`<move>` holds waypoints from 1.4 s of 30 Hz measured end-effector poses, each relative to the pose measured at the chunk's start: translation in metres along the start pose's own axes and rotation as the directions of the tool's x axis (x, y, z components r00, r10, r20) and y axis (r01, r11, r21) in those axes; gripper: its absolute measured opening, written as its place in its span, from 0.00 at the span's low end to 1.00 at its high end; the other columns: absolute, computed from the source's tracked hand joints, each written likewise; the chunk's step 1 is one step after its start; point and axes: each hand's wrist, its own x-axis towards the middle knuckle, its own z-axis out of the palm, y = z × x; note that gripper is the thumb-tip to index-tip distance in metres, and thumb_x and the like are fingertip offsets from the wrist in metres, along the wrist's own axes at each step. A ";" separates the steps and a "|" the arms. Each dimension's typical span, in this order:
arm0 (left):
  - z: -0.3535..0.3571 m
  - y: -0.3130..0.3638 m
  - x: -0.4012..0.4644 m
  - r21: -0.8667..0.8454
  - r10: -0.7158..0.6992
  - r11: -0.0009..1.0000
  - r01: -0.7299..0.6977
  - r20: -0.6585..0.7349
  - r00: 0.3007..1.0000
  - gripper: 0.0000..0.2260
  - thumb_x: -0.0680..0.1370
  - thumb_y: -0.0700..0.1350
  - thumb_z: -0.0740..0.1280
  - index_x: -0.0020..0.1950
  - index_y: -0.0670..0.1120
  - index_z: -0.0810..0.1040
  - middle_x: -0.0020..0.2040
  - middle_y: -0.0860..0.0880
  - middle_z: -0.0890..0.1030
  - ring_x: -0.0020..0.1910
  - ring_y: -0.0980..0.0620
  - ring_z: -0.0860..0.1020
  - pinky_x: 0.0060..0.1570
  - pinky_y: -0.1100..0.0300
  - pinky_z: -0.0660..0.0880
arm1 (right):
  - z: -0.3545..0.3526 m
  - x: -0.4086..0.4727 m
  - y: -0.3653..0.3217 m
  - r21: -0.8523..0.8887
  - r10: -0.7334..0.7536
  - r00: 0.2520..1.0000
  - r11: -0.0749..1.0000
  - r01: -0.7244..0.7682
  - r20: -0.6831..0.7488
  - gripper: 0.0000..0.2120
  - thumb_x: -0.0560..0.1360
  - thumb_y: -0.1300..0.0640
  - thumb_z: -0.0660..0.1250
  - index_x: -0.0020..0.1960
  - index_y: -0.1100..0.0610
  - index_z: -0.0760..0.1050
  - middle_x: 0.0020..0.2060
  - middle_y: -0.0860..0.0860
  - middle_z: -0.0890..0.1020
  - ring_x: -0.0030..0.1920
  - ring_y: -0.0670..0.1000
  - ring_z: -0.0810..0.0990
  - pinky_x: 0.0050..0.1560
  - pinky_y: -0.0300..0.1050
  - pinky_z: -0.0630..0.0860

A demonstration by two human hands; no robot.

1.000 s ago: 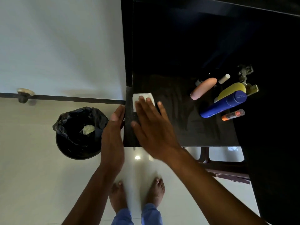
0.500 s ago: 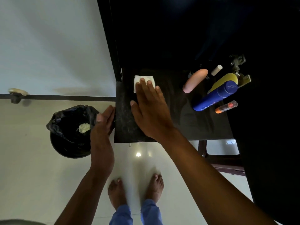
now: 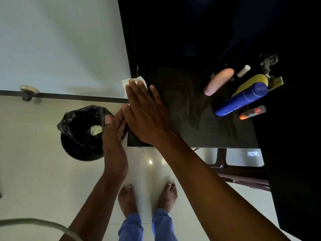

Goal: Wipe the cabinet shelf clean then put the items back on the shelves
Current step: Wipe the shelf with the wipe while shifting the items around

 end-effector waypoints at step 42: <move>-0.027 -0.008 -0.009 0.335 -0.018 0.940 -0.055 0.213 0.977 0.30 0.78 0.50 0.65 0.81 0.56 0.65 0.76 0.55 0.74 0.73 0.56 0.74 0.68 0.55 0.76 | -0.010 -0.156 0.015 0.013 0.066 0.985 0.998 -0.068 0.157 0.31 0.87 0.41 0.44 0.85 0.53 0.46 0.85 0.50 0.48 0.85 0.49 0.44 0.84 0.57 0.43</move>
